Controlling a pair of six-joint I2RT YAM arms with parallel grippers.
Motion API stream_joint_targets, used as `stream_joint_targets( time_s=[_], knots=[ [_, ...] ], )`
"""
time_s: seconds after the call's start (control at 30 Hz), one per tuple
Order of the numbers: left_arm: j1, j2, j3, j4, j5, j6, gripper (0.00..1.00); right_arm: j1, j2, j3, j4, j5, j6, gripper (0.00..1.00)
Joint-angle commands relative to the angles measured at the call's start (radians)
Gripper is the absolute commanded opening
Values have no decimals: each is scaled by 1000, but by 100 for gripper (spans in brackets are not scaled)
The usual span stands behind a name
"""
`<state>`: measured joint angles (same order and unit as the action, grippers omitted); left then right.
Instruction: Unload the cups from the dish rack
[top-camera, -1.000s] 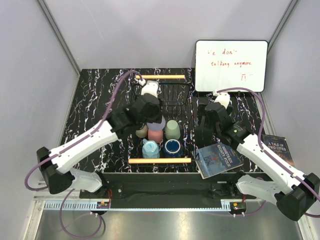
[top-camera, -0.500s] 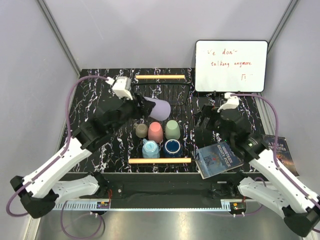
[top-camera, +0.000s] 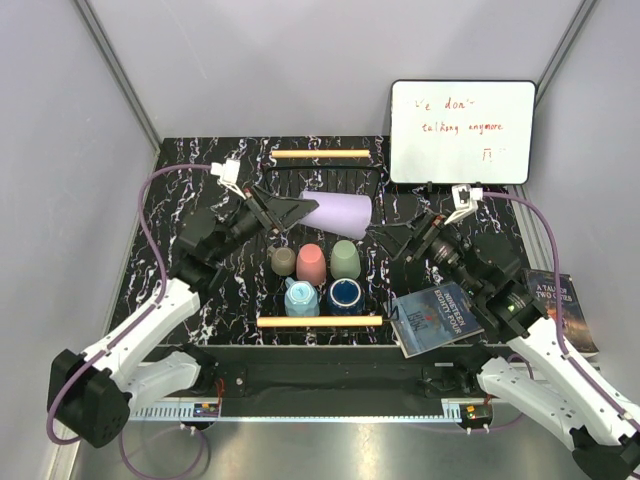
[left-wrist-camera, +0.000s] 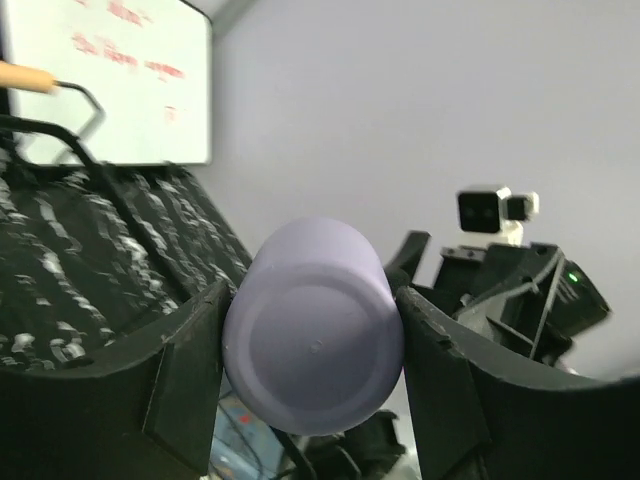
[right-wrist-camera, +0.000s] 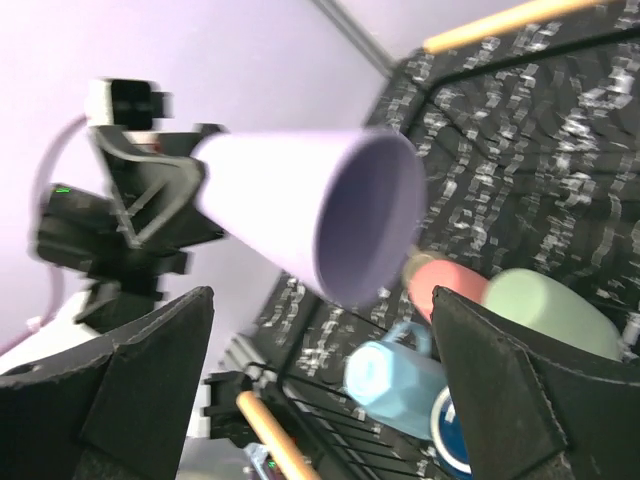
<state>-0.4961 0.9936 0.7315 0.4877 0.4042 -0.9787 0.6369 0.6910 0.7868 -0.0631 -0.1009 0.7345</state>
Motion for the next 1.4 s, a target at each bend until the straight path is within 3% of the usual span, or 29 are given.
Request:
stream_joint_targets(
  time_s=[0.0,0.2,0.5,0.6,0.63,0.73,0.87,0.93,0.97,1.03,1.2,1.37],
  knots=[
    [4,4,9,287,165,-124,0,7,-7,14,135,-83,40,97],
    [1,5,-15,308,186,-150,0,7,91,42,210,-131,46,94],
    [-7,23,-63,331,200,-170,0,7,243,72,342,-207,88,78],
    [-13,43,-70,345,205,-179,0,7,274,78,367,-223,98,62],
    [-15,48,-75,350,206,-181,0,7,278,77,370,-221,100,51],
    [-21,65,-76,350,206,-179,0,6,278,69,367,-226,106,36],
    [-22,82,-72,336,205,-172,0,6,269,57,347,-212,114,0],
    [-22,80,-54,275,200,-135,28,7,249,58,297,-188,99,0],
    [-21,74,-41,241,196,-112,49,7,237,65,267,-174,88,0],
    [-16,40,11,70,147,-16,99,7,188,77,148,-129,46,0],
    [-12,-33,155,-326,-45,185,99,7,69,141,-124,120,-68,0],
    [-10,-84,180,-455,-267,202,99,7,79,276,-401,430,-139,0]
  ],
)
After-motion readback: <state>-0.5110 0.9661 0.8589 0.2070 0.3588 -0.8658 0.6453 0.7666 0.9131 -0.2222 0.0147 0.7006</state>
